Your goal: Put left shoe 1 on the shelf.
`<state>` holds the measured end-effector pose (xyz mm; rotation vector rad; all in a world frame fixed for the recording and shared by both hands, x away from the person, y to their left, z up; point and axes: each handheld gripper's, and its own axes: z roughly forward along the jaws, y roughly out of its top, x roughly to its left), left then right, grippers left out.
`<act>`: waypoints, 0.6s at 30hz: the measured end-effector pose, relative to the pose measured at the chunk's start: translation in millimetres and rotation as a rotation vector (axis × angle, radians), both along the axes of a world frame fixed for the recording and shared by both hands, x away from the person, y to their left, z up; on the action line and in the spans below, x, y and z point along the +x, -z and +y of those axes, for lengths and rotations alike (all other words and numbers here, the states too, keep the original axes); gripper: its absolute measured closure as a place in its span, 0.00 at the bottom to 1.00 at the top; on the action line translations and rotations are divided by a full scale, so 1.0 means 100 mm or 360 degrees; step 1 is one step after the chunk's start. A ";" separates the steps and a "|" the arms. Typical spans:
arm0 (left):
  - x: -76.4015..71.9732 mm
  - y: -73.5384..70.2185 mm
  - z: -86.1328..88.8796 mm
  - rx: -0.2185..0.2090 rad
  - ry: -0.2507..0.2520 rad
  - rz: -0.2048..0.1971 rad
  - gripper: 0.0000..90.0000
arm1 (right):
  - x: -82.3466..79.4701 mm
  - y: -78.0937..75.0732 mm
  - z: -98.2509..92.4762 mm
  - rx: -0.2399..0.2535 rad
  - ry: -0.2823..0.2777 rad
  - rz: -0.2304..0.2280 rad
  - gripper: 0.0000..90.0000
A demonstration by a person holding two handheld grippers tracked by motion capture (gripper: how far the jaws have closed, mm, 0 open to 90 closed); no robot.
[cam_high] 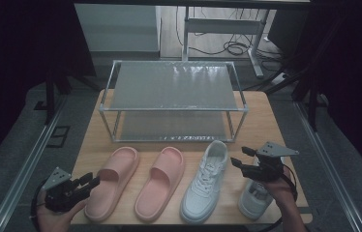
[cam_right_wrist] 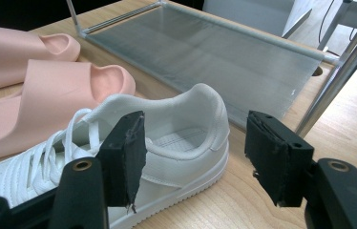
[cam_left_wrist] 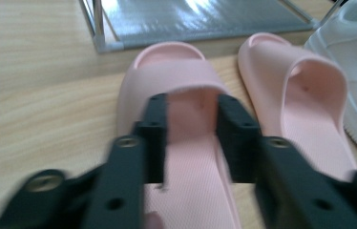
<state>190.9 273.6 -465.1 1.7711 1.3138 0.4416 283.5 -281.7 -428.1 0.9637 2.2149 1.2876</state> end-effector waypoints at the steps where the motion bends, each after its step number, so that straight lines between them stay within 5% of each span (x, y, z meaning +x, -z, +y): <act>1: -0.03 0.02 -0.02 -0.0008 -0.0019 0.0015 0.62 | 0.00 0.00 0.01 -0.0005 -0.0001 -0.0003 0.45; 18: 0.00 0.30 -0.39 0.0010 0.0093 0.0185 0.48 | -0.01 0.03 0.03 -0.0023 -0.0016 0.0008 0.44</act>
